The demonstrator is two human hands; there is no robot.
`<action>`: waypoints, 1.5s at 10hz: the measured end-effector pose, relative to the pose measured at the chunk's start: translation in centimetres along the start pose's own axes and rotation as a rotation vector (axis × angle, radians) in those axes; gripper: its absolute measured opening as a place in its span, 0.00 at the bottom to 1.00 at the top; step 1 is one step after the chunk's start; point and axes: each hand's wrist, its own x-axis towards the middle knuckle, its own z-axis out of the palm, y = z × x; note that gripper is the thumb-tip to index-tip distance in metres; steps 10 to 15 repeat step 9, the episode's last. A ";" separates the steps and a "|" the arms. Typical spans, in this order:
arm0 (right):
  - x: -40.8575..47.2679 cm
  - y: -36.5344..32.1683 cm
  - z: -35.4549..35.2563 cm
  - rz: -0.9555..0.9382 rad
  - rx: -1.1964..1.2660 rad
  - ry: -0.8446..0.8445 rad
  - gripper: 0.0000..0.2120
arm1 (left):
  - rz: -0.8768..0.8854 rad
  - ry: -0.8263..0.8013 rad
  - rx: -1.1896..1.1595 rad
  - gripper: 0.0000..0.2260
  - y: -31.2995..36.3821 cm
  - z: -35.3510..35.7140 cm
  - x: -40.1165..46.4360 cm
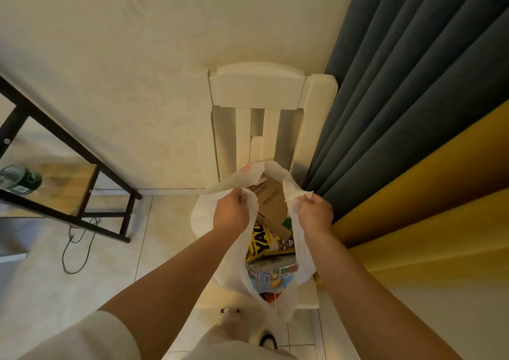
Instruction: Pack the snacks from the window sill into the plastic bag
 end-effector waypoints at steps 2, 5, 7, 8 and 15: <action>-0.2 1.7 -0.2 -0.066 -0.074 -0.041 0.16 | 0.007 0.008 -0.016 0.11 -0.5 1.1 -1.2; -1.0 3.1 -0.7 -0.267 -0.408 -0.109 0.18 | -0.093 -0.032 0.141 0.15 -1.7 1.5 -2.7; -2.2 4.6 -1.6 -0.405 -0.597 -0.159 0.17 | -0.101 -0.023 0.171 0.15 -2.2 1.8 -4.3; -3.4 5.3 -2.4 -0.599 -0.756 -0.252 0.17 | -0.100 -0.010 0.146 0.15 -2.5 2.1 -5.5; -4.4 5.8 -2.8 -0.727 -0.799 -0.291 0.19 | -0.061 0.001 0.153 0.16 -2.6 2.3 -6.4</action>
